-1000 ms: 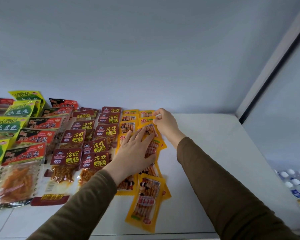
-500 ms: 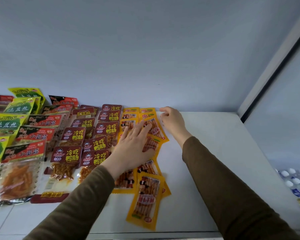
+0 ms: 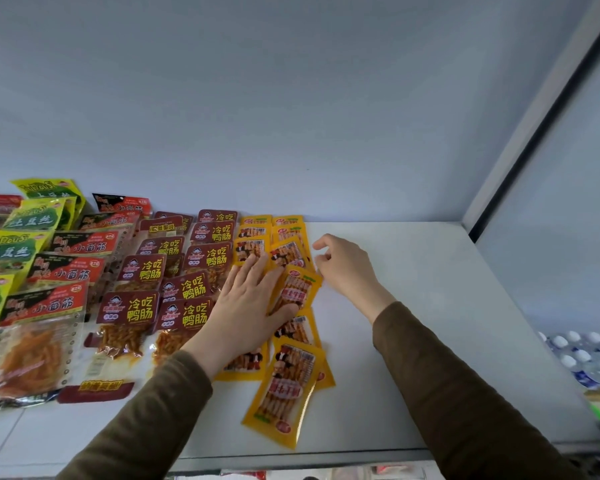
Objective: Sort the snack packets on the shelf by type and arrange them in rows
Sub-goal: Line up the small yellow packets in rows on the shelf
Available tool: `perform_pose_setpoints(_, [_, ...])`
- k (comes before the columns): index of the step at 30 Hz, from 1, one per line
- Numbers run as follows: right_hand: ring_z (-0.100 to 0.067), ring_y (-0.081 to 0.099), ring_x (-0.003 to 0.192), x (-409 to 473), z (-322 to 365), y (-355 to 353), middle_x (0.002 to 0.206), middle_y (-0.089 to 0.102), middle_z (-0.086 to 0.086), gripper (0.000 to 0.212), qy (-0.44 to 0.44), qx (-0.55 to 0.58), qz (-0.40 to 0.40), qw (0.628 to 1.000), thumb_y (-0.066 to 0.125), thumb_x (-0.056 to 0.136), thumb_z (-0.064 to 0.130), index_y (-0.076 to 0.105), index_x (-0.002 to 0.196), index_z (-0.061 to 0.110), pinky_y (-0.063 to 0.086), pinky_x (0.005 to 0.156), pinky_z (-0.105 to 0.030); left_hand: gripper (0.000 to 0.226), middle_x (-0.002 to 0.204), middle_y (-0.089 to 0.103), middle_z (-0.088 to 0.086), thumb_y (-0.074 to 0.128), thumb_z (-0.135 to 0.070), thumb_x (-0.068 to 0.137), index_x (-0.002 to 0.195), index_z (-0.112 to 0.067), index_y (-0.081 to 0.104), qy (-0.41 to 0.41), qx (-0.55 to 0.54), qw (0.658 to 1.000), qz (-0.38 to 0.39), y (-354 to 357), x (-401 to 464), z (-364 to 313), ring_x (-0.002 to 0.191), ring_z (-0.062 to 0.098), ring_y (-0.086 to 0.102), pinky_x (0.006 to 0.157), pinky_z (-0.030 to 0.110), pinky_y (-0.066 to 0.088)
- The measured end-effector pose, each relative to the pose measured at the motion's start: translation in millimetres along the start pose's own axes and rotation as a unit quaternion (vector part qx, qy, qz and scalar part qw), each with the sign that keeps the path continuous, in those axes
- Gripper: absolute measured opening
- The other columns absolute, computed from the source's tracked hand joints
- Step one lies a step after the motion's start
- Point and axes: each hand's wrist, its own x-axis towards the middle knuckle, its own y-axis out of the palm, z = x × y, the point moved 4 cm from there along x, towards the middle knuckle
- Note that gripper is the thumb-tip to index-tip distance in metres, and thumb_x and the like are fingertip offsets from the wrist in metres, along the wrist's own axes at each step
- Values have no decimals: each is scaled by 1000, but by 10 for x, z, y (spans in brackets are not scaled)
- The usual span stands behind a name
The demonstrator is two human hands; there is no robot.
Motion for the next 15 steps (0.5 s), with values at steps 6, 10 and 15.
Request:
perform_pose_setpoints(6, [-5,62,81,-291,82,-153,92,68,13,11,-74,1,42,996,67,95,38,63,95,28,41,63,-24,76,165,24,-11,39,-77,91,157,-39,30,58,-19,998,-19,-298,-447,-183,153,14,17,125,43,24])
perform_pose_setpoints(10, [1,56,83,-600,172,-19,106,63,15,20,-171,-36,151,973,74,91,37,66,107,28,43,76,-24,71,158,27,-24,46,-81,86,149,-50,35,146,3,988,48,-200,-906,-324,144,5,25,116,34,33])
perform_pose_setpoints(15, [-15,55,110,-785,190,157,125,56,5,33,-208,-122,125,962,66,95,39,55,122,22,47,90,-33,70,162,27,-17,40,-75,92,154,-44,34,140,-11,988,62,3,-1110,-467,151,10,21,121,36,30])
